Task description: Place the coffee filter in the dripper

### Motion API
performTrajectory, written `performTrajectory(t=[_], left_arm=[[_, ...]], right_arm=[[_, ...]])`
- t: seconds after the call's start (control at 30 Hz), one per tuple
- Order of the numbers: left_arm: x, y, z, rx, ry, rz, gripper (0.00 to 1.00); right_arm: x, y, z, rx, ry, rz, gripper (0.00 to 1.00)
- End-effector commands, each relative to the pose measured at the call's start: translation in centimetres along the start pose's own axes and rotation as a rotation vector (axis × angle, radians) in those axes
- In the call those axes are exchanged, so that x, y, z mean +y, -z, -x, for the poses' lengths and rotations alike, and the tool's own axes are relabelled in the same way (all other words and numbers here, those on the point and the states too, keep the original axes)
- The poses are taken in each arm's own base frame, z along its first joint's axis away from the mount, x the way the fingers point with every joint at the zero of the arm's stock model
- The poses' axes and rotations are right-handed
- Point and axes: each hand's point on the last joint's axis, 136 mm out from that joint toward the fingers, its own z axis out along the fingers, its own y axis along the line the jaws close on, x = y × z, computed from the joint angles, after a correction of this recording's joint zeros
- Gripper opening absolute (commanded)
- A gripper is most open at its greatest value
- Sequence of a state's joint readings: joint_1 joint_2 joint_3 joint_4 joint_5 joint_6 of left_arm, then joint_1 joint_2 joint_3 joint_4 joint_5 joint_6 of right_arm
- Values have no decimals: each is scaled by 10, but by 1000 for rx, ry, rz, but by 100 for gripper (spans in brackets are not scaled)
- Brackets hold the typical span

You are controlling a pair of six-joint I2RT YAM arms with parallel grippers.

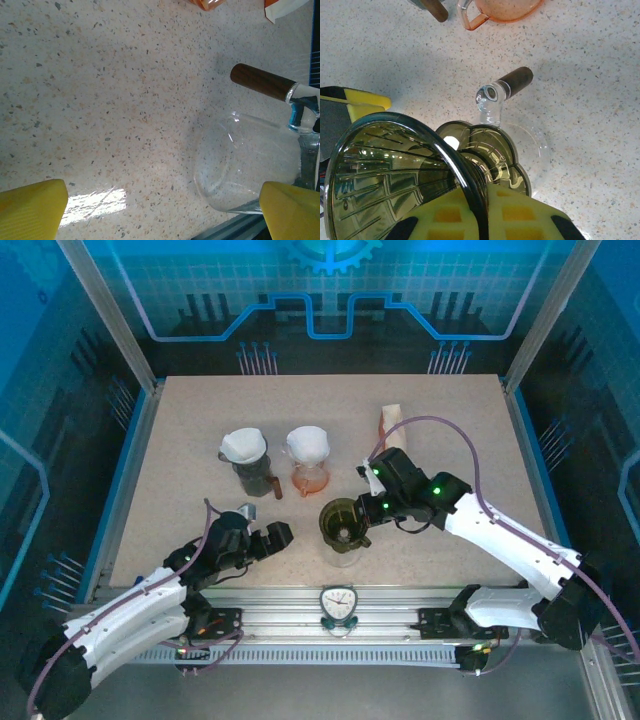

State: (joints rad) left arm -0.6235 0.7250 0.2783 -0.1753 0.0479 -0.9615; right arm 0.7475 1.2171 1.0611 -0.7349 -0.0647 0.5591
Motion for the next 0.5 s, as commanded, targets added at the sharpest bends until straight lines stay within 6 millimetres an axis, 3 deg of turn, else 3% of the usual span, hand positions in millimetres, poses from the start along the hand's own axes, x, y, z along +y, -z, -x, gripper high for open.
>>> performTrajectory(t=[0.0,0.07,0.2,0.27,0.47], left_arm=[[2,2,4,-20,-12,10,99],[2,2,4,-19,-11,11,99],[-1,2,3,-15,-13,-5,99],[-3,2,4,-15,-13,-13,99],[-9,3,7,-23,-12,-30,99]], right_arm=[[6,-3,-5,13,-2,24,4],[5,-4,-7,16,-5,20,11],[2,-1,-5,-3,-2,9,41],[1,2,-3,-19,3,2,52],[-8,27,19,-137,31,-75,65]])
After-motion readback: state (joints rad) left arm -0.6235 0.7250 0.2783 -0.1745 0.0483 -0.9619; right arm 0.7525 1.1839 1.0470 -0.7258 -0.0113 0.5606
